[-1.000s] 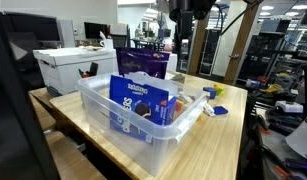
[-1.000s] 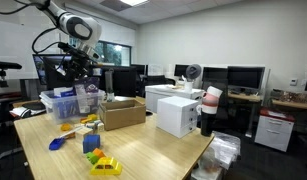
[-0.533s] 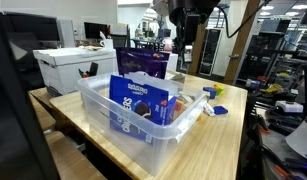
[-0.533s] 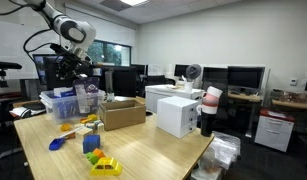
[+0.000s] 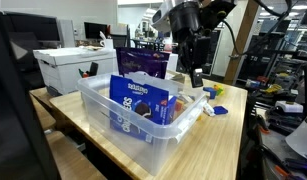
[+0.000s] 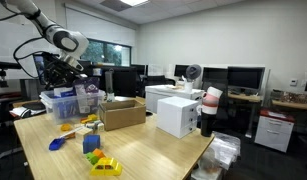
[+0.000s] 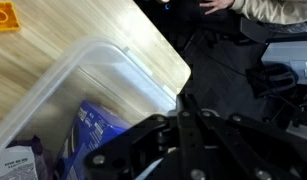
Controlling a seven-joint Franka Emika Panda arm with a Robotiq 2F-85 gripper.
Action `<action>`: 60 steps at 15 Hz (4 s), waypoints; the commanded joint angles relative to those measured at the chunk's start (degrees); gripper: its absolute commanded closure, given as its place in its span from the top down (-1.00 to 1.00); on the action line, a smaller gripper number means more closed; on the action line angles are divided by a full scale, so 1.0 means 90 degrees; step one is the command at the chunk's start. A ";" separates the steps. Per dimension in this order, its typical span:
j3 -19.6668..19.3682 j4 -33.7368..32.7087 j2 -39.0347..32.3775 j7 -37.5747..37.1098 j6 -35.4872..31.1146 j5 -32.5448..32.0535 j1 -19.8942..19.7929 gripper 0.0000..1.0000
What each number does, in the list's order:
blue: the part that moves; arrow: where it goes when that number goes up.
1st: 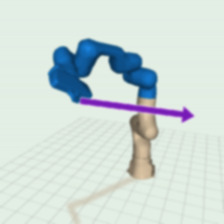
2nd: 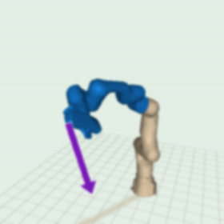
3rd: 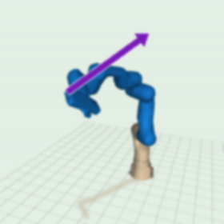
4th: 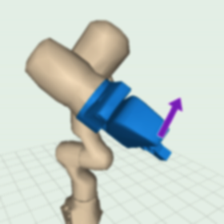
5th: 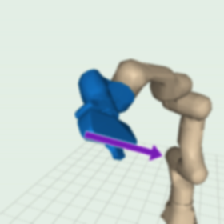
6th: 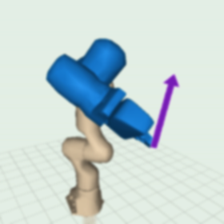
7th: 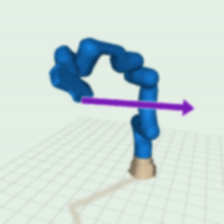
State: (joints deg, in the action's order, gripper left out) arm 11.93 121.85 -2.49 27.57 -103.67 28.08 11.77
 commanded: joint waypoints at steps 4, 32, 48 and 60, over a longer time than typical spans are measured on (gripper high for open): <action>0.0212 0.0433 -0.0042 0.0011 -0.1526 0.0076 0.0157 -0.96; 0.0794 0.0110 -0.0873 0.0276 -0.3332 0.0215 0.0192 -0.97; 0.0550 -0.0832 -0.0397 0.0133 -0.2686 -0.1004 0.0057 -0.97; -0.0294 -0.1427 -0.0163 -0.2068 -0.2818 -0.4068 -0.0035 -0.95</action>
State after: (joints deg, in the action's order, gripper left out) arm 10.09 110.29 -4.45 14.93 -130.14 -3.60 12.28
